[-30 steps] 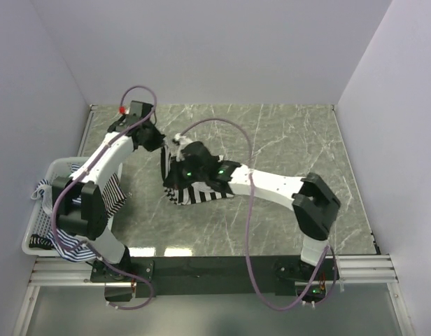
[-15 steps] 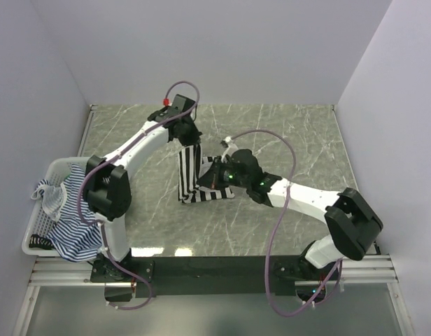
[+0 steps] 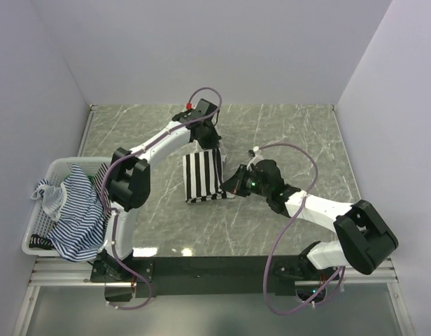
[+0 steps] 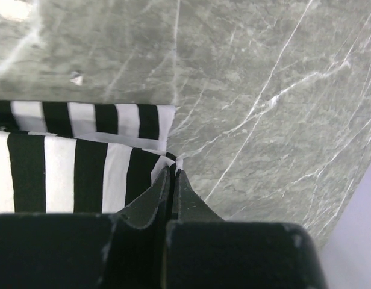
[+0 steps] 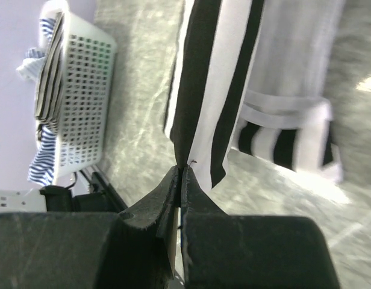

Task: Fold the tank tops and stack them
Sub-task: Fold the tank top, then neatly place the folded tank top to the corner

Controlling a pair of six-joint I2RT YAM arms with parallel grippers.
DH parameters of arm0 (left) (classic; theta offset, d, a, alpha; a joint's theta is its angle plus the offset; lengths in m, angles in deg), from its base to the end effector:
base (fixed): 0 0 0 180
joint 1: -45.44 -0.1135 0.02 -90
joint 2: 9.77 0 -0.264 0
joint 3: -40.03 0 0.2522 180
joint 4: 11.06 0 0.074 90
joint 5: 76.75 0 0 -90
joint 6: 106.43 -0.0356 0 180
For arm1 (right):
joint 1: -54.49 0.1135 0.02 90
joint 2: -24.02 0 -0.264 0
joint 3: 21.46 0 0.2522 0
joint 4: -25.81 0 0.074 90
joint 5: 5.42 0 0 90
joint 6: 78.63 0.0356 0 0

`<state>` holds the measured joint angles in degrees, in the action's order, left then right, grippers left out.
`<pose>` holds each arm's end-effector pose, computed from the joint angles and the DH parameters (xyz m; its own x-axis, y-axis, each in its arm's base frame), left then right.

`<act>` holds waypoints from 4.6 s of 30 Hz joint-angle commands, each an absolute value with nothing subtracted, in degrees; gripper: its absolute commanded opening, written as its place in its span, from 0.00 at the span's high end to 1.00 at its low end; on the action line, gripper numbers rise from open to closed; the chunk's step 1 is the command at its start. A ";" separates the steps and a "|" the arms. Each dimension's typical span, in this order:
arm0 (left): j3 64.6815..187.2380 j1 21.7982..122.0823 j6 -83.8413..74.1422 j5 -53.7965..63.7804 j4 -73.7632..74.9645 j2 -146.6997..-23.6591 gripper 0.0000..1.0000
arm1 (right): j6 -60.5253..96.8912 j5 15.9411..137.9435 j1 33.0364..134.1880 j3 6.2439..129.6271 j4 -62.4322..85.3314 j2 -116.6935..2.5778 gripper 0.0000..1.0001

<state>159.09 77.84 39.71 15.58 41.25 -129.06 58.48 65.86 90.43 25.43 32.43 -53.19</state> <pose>0.3959 -0.2495 0.2558 -0.8007 -0.4746 -0.3657 -0.2699 0.8306 -0.4871 0.2183 0.1724 0.2003 -0.8031 0.2749 -0.5287 -0.3018 0.5773 0.7587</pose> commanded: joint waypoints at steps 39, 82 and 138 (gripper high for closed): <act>126.76 75.15 32.53 19.16 30.84 -107.07 0.69 | 53.55 75.18 90.70 35.99 11.86 -57.00 0.61; 124.98 79.45 39.38 10.44 20.99 -121.74 0.67 | 52.68 83.61 86.65 37.48 4.40 -46.11 0.56; 125.42 60.12 32.70 -2.30 24.94 -87.74 0.40 | 56.01 100.84 90.00 90.64 -32.85 -100.16 0.47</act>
<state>126.02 60.23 34.60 0.43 25.42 -91.18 53.54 96.62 91.19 85.84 -25.58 -98.50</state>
